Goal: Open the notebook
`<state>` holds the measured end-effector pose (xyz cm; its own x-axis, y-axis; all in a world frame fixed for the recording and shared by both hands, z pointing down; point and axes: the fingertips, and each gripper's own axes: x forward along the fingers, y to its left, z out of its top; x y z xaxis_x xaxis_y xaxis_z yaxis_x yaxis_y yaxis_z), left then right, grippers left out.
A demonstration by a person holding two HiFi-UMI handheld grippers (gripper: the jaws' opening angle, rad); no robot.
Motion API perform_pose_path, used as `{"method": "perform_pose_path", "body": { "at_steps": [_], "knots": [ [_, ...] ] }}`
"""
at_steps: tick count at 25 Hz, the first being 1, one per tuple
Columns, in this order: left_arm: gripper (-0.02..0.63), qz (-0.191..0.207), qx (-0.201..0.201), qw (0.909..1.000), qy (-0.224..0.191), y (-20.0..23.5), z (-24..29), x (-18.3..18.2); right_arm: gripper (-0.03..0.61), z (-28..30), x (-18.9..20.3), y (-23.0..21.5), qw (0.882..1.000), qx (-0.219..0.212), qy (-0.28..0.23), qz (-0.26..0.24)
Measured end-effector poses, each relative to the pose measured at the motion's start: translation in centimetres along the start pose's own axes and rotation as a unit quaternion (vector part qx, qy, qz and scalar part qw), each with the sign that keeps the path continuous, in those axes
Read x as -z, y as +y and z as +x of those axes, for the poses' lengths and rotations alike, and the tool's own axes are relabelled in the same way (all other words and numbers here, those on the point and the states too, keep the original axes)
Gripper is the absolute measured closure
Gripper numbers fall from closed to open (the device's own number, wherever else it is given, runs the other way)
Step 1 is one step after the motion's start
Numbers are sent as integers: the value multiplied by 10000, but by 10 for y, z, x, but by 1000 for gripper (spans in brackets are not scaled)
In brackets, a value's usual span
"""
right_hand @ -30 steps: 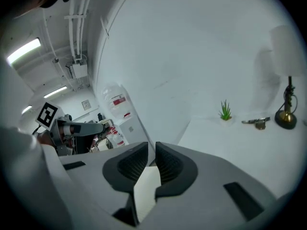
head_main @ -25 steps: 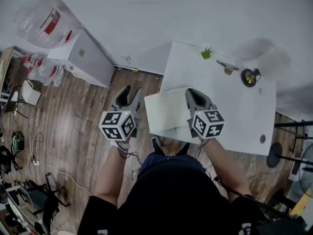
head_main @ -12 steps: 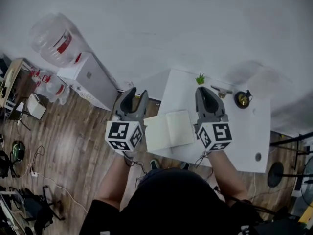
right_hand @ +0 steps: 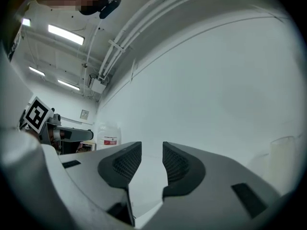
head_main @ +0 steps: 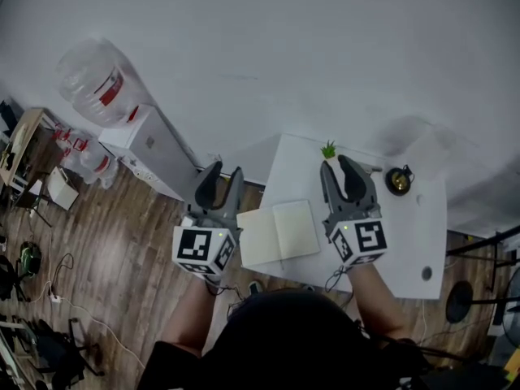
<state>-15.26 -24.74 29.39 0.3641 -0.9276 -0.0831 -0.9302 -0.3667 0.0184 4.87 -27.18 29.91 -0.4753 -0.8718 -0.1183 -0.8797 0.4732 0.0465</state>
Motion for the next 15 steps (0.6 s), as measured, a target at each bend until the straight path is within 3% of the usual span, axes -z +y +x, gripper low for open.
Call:
{"method": "perform_pose_path", "body": {
  "at_steps": [9,15],
  "knots": [
    [427,-15,47,10000,73,3,-8,8,419,-5,0,5,9999,-22,88,-136],
    [417,-31,44,9999,132,2,-10,12,439,-6,-4,8,9998,-136,68,-144]
  ]
}}
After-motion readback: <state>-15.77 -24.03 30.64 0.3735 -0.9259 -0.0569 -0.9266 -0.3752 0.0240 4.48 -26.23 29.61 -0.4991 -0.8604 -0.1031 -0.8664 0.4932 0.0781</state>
